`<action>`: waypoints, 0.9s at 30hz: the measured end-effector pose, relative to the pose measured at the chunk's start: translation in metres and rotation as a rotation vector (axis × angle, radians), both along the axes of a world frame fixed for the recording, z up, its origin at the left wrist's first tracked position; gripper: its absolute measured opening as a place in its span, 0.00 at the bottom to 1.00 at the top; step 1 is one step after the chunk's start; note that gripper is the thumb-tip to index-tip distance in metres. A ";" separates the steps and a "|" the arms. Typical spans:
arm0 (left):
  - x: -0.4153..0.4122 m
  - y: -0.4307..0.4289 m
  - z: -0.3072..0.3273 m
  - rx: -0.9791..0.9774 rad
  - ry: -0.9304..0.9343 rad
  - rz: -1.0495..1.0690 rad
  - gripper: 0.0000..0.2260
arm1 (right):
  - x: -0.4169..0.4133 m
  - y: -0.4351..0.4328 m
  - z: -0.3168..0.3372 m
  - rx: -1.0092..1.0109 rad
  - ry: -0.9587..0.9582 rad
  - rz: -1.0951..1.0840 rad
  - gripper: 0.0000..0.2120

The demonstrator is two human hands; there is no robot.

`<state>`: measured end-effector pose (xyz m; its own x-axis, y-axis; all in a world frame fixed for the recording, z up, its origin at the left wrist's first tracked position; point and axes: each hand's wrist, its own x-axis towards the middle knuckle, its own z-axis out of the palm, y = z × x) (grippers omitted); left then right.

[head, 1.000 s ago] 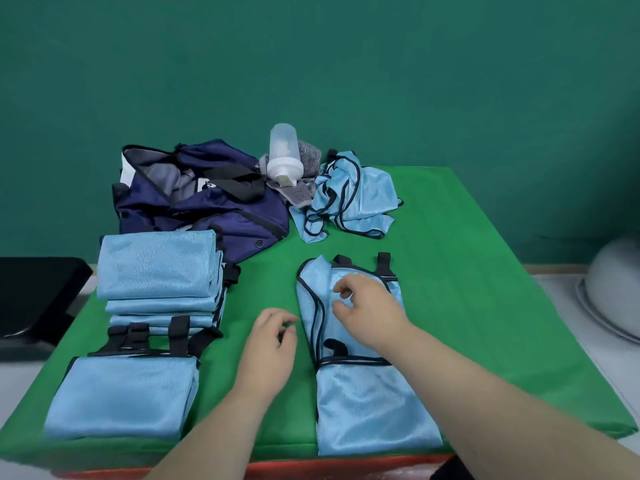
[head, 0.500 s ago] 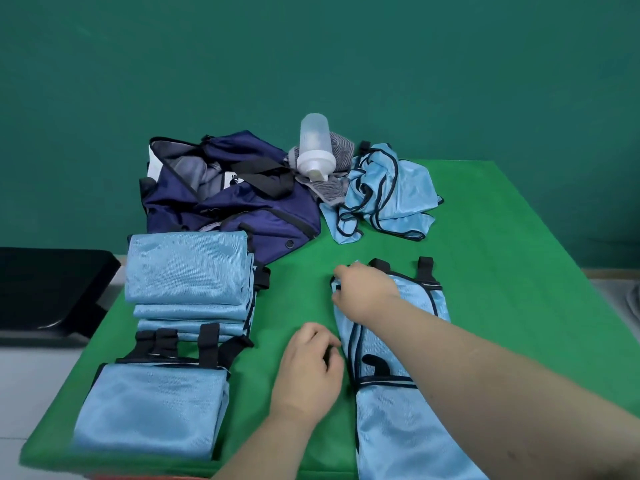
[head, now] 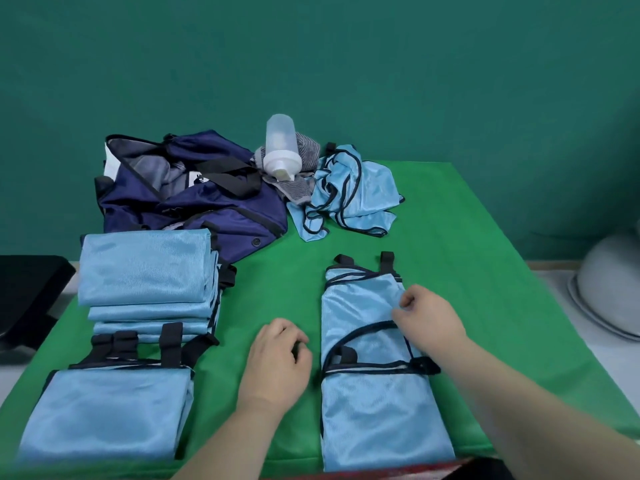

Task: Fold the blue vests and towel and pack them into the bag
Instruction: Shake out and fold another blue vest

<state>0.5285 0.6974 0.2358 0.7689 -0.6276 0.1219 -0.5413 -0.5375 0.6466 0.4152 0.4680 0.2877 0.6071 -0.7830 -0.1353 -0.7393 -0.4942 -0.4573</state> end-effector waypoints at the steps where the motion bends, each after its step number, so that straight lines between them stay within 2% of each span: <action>1: 0.000 0.000 0.000 0.003 0.001 -0.001 0.05 | -0.002 -0.002 -0.002 0.006 0.008 -0.004 0.04; 6: -0.002 -0.001 0.003 0.015 0.016 0.007 0.05 | 0.008 -0.014 -0.002 0.007 0.003 0.032 0.09; 11: -0.002 -0.002 0.001 0.014 0.012 0.007 0.05 | 0.030 -0.019 -0.002 -0.142 0.001 0.155 0.23; 18: 0.004 -0.007 0.006 0.025 0.035 0.037 0.08 | 0.033 -0.023 -0.012 -0.113 -0.058 0.163 0.19; 22: 0.023 -0.038 0.025 0.066 0.116 -0.031 0.11 | 0.028 -0.024 -0.020 -0.095 -0.137 0.186 0.18; 27: 0.056 -0.080 0.034 0.137 0.121 -0.103 0.16 | 0.024 -0.029 -0.032 -0.097 -0.169 0.219 0.21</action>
